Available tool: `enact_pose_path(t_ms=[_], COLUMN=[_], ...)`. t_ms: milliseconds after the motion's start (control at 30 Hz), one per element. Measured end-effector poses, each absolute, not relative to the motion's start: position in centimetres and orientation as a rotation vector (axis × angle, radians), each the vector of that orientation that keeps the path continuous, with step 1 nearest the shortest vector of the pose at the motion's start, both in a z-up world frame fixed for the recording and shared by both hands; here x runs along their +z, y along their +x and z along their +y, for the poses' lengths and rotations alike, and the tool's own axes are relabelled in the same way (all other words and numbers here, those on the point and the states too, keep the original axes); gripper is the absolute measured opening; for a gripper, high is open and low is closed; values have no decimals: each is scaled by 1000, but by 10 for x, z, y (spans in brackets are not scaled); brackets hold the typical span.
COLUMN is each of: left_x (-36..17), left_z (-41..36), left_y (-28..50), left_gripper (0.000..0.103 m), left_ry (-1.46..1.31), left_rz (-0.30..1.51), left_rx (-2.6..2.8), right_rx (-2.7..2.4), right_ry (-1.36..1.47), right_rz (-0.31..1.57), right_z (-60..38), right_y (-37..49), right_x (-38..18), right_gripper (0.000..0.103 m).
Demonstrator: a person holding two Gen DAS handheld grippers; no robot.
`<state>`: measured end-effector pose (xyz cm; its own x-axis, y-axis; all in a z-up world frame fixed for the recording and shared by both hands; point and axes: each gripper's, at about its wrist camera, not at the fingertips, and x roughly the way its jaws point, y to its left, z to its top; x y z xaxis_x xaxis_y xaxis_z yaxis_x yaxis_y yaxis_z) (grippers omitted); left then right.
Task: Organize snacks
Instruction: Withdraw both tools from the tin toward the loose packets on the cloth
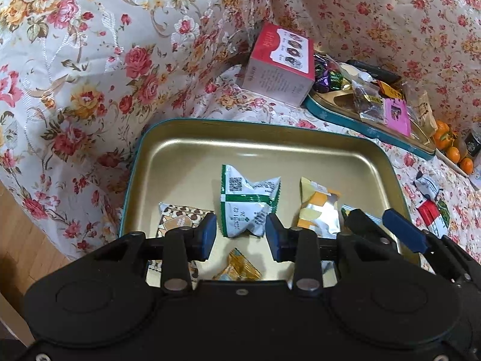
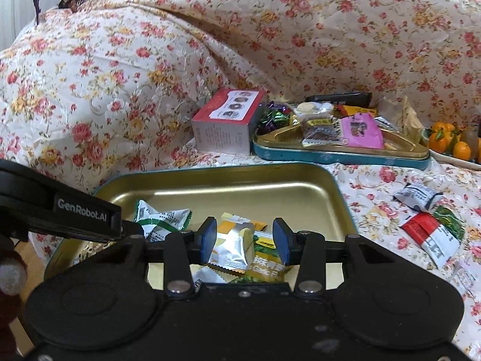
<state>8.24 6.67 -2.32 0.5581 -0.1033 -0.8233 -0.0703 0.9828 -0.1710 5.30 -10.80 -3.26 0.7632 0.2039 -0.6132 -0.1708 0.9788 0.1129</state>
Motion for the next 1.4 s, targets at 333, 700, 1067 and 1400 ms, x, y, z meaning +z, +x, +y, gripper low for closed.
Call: enact_pose_path(t_ms=[333, 700, 1067, 1400], left_x=[-17, -15, -21, -20], left_z=[47, 6, -30, -47], left_y=[72, 52, 32, 17], left_gripper=[44, 44, 45, 45], left_ry=[-151, -80, -8, 39], left_rz=[967, 967, 990, 973], left_rx=[-75, -184, -286, -366], right_rx=[120, -62, -179, -184], right_ry=[97, 105, 121, 229], right_rz=[634, 640, 720, 765], right_z=[-145, -216, -261, -256], right_y=[24, -14, -31, 6], right_x=[-23, -37, -60, -70], right_gripper=[45, 46, 46, 49])
